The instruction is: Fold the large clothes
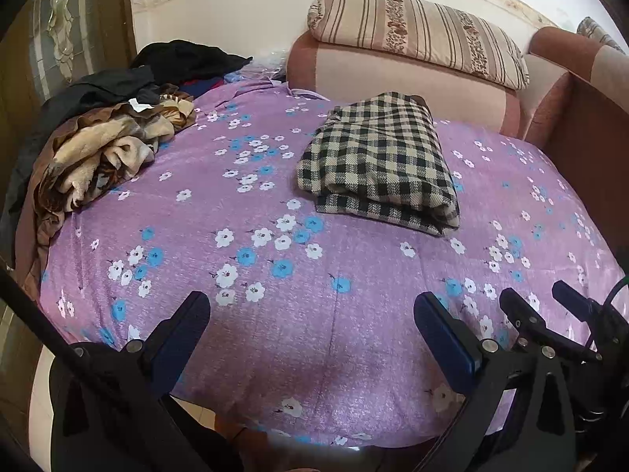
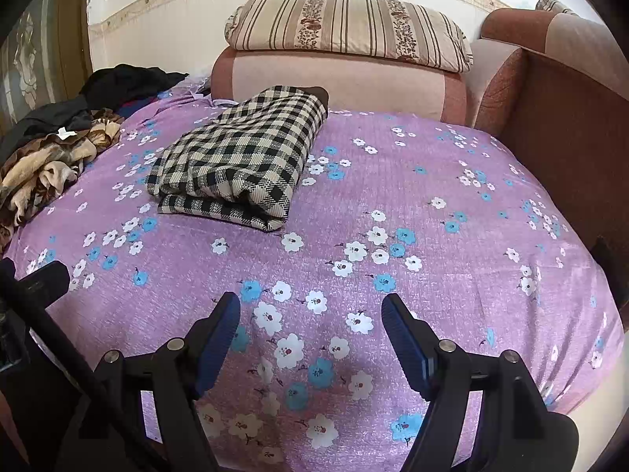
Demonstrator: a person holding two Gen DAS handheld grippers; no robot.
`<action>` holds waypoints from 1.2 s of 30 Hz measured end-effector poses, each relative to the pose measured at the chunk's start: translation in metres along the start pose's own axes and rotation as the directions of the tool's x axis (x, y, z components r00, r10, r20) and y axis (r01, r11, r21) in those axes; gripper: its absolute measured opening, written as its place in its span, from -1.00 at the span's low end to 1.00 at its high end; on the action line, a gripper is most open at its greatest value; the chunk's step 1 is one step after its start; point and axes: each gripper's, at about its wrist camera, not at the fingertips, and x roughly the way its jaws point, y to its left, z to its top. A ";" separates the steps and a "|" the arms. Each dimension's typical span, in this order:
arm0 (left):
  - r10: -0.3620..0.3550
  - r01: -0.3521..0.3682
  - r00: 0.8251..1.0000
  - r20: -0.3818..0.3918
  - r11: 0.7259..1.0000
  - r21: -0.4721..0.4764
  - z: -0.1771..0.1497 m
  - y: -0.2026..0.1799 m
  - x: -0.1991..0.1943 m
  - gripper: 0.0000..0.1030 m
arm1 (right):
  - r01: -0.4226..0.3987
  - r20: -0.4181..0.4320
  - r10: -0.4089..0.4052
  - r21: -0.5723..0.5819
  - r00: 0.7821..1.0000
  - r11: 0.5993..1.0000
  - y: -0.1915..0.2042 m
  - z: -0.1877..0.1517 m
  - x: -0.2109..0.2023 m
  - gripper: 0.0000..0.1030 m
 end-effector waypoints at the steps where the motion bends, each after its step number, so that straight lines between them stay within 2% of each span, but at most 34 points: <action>1: -0.001 0.001 1.000 -0.002 1.000 0.004 0.000 0.000 0.001 1.00 | 0.004 0.001 -0.004 -0.004 1.000 1.000 0.001 0.000 0.000 0.54; 13: -0.025 0.026 0.999 -0.020 0.998 0.050 -0.006 -0.010 0.004 1.00 | 0.037 -0.013 -0.037 -0.002 0.999 0.999 0.000 -0.003 0.004 0.56; 36: -0.056 0.059 0.996 -0.065 0.997 0.041 -0.012 -0.008 0.015 0.99 | 0.050 -0.027 -0.051 -0.013 0.998 0.999 0.004 -0.006 0.009 0.59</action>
